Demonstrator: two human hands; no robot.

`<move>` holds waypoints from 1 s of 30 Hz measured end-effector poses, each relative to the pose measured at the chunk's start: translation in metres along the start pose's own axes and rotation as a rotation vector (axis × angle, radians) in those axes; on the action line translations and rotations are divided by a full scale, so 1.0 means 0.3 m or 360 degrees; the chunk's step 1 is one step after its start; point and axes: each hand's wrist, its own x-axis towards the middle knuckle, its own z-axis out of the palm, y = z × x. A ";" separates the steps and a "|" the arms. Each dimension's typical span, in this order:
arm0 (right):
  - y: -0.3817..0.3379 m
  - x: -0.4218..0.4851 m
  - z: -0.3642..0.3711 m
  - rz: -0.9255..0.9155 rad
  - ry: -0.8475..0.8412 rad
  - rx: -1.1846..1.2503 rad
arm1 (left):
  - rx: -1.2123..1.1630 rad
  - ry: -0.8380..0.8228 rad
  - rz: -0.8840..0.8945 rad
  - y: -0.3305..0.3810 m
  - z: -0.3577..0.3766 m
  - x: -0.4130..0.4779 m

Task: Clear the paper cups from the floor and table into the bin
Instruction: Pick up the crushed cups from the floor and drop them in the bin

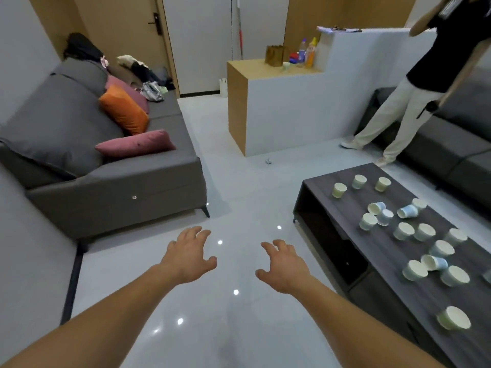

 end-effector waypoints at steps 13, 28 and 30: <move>0.075 0.832 -0.255 0.0055 -0.0041 0.0018 | -0.0023 -0.0119 0.0111 -0.020 -0.116 0.919; 0.282 1.751 -0.648 0.0292 0.0026 0.0123 | 0.0059 -0.0172 0.0422 0.150 -0.399 2.044; 0.344 1.910 -0.698 0.0268 0.0031 0.0148 | 0.0062 -0.0153 0.0392 0.177 -0.415 2.184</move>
